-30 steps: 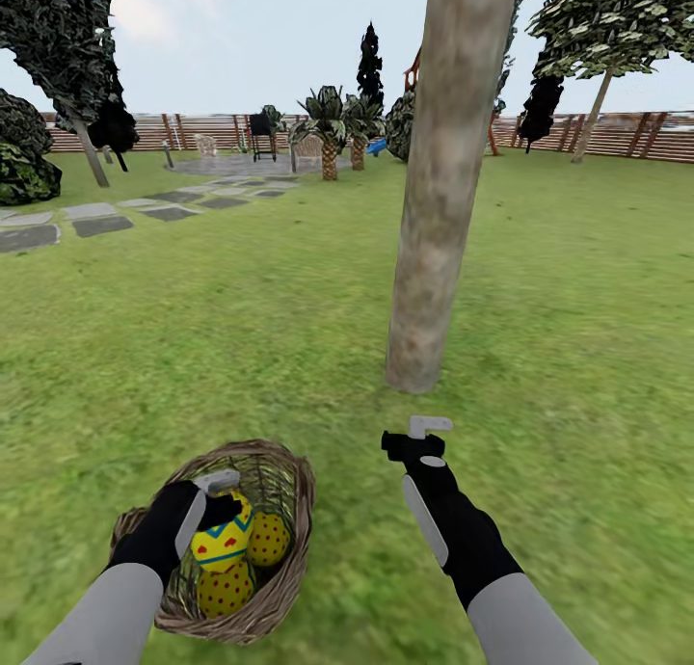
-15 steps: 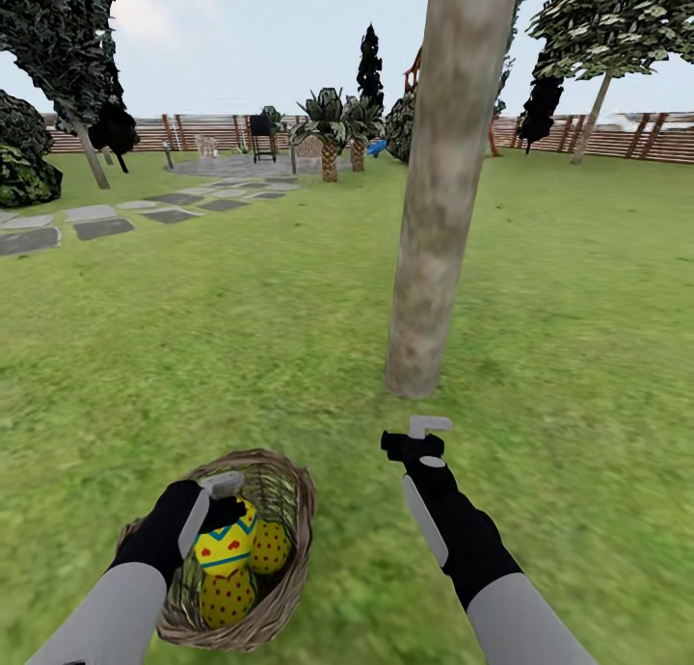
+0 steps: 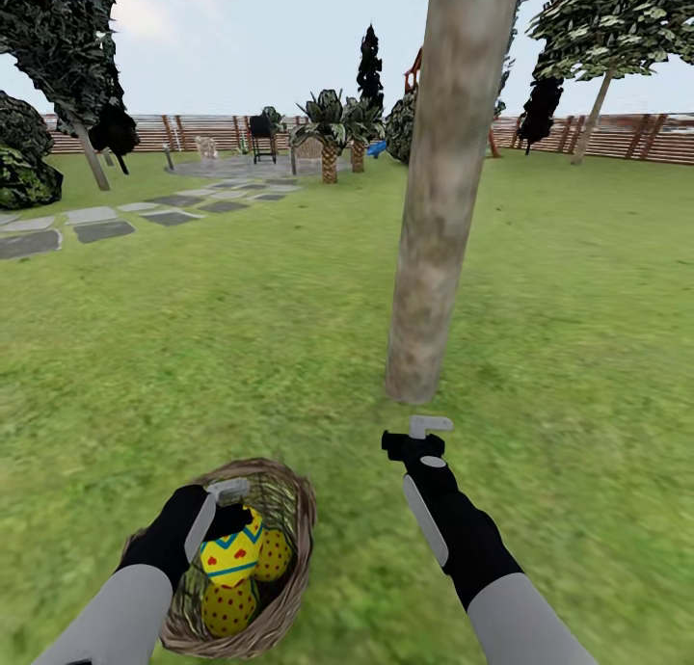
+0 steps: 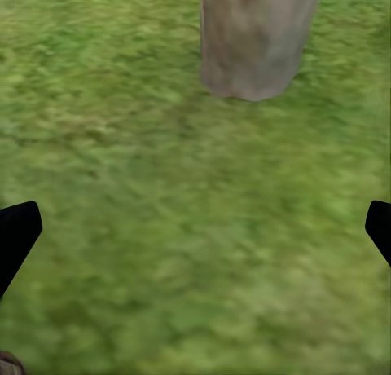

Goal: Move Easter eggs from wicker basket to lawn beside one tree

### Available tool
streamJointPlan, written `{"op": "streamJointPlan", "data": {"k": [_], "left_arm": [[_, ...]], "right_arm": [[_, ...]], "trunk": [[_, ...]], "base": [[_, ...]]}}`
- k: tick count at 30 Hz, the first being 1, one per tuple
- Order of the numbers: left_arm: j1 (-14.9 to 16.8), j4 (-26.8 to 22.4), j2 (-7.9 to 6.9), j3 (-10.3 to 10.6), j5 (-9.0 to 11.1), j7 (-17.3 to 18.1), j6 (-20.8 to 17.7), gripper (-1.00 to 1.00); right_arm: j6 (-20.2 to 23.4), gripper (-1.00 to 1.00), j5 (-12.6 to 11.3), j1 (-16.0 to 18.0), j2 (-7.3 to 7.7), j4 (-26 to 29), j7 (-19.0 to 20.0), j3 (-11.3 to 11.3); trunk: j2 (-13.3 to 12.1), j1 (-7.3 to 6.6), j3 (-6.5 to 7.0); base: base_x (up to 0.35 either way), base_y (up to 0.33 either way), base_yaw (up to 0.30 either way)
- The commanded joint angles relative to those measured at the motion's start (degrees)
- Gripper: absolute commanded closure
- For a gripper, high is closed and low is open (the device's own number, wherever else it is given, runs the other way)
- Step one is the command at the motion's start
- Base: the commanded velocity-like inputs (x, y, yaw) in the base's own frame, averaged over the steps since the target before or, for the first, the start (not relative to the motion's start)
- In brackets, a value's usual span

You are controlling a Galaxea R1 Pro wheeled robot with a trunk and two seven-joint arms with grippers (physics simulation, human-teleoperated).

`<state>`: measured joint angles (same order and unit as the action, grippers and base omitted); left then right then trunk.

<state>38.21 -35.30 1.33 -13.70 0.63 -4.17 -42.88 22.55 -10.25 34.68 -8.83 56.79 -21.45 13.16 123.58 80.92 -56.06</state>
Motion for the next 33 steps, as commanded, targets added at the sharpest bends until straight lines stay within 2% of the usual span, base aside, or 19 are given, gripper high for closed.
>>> {"op": "streamJointPlan", "data": {"k": [1,22,26,33], "left_arm": [[0.03,-0.07,0.07,-0.28,0.07,-0.22,-0.27,1.0],[0.03,-0.03,0.11,-0.28,0.07,-0.19,-0.39,1.0],[0.03,-0.03,0.08,-0.28,0.07,-0.03,-3.08,1.0],[0.43,1.4,0.16,-0.28,0.07,0.04,-3.99,1.0]], "right_arm": [[0.14,-1.0,-0.56,0.04,0.04,0.07,-0.5,0.18],[0.04,-1.0,-0.56,0.04,0.04,0.07,-0.5,0.11],[0.04,-1.0,-0.56,0.04,0.04,0.07,-0.52,0.11],[0.04,-1.0,-0.56,0.04,0.04,0.06,-0.52,0.11]], "trunk": [[-0.39,-0.23,0.13],[-8.82,-4.85,3.9],[-10.42,-5.72,4.62],[-13.23,-7.26,5.88]], "base": [[0.0,0.0,0.0],[0.0,0.0,0.0],[0.0,0.0,0.0],[0.0,0.0,0.0]]}}
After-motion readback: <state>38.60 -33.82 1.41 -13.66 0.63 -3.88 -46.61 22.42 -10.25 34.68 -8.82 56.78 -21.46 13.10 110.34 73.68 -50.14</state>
